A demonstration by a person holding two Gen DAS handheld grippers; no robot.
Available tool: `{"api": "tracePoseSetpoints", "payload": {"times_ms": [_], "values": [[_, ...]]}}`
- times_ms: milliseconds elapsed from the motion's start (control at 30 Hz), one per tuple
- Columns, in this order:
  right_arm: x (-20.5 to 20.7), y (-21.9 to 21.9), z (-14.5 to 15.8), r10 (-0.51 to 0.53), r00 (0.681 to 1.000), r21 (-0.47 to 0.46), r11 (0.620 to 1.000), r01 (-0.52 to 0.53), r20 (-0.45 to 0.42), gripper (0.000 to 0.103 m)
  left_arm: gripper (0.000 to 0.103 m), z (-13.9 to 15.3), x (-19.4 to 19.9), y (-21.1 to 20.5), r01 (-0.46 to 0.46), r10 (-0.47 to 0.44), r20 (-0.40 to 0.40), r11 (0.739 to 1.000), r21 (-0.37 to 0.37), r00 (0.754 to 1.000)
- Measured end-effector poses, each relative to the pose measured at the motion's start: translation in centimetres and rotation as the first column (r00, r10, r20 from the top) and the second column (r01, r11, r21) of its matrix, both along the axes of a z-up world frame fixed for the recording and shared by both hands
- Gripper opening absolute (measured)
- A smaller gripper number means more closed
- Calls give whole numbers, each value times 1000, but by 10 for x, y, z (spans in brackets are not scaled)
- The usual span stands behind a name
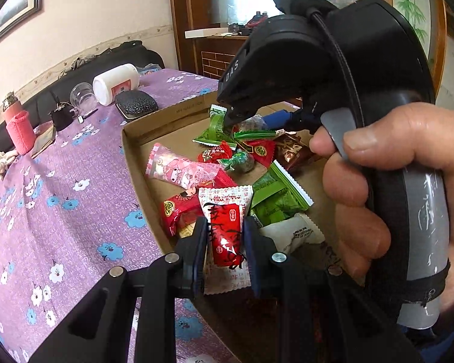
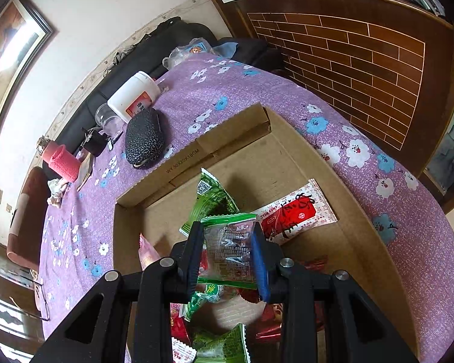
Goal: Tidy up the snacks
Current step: 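Lower both packets into the cardboard box and open both tools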
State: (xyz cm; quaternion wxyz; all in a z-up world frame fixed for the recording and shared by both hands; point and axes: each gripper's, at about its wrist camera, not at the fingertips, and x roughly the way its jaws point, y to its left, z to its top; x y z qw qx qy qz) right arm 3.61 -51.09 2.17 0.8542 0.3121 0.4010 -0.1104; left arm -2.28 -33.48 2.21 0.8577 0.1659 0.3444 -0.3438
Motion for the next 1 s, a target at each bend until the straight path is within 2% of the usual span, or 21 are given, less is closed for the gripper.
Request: {"api": "tracePoseSetpoints", "payload": {"times_ms": [767,800,933,1000], "values": [[-1,3,2,8,1000,17,1000,-8,6,34,24,1,0,0,2,-2,10,1000,0,1000],[-1,3,3,8,1000,15,1000,-8,7,35,25,1,0,-1,2,-2,10,1000,-1,1000],[-5,4,11,7,999,6,1000,-7,36,48,41,2,0,0,-7,7,15,1000,-2,1000],[-8,5,17,9,998,-7,1000,-9,62,56,47,3,3,2,-13,13,11,1000,-7,1000]]}}
